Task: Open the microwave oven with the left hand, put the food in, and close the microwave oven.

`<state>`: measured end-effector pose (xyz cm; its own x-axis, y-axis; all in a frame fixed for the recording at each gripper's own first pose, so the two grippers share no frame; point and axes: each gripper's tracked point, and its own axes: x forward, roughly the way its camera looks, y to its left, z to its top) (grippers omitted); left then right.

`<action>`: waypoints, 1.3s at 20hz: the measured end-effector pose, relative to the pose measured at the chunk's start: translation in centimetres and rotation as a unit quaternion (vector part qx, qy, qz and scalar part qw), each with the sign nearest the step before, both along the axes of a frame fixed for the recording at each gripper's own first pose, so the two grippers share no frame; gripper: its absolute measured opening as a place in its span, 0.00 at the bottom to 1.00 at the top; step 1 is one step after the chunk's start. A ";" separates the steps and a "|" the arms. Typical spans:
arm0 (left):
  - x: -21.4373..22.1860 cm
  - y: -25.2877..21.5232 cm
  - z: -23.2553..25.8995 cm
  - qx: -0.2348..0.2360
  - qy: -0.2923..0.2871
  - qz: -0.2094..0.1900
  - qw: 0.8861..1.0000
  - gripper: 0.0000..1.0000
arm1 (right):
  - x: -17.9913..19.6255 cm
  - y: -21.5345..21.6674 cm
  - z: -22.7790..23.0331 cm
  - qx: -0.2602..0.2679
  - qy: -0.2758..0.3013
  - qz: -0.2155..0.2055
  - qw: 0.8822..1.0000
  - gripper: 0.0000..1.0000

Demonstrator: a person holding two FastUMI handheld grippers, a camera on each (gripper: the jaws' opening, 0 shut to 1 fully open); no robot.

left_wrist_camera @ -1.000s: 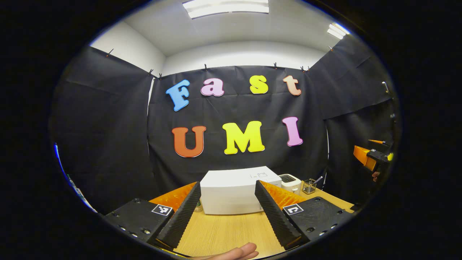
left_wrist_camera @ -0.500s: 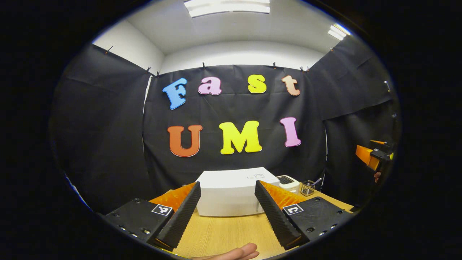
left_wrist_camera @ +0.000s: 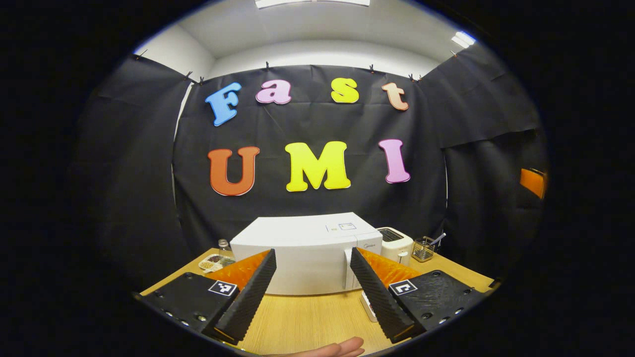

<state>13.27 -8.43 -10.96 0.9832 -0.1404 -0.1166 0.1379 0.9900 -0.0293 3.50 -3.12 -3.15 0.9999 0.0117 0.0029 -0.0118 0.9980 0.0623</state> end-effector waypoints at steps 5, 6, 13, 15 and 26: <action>5.6 -2.8 -5.9 -0.045 0.048 -0.017 0.998 0.96 | 0.6 0.7 -2.0 0.010 0.009 0.017 1.000 1.00; 6.7 -3.2 -6.9 -0.050 0.052 -0.016 0.997 0.95 | 0.9 0.7 -2.5 0.010 0.013 0.017 1.000 1.00; 11.4 -7.7 -12.5 -0.036 0.070 -0.039 0.996 0.93 | 2.1 -0.4 -4.6 0.005 0.031 0.025 0.999 1.00; 12.3 -9.1 -13.5 -0.040 0.075 -0.046 0.995 0.93 | 2.1 -0.8 -4.3 -0.005 0.028 0.024 0.999 1.00; 16.5 -11.4 -18.5 -0.035 0.115 -0.002 0.993 0.76 | 1.8 -4.3 -1.7 -0.019 -0.007 0.006 1.000 1.00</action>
<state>29.74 -19.87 -29.46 0.9311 -0.1603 -0.3276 0.1239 0.9838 -0.1293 5.27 -7.41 -4.83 0.9996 0.0232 0.0167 -0.0236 0.9994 0.0241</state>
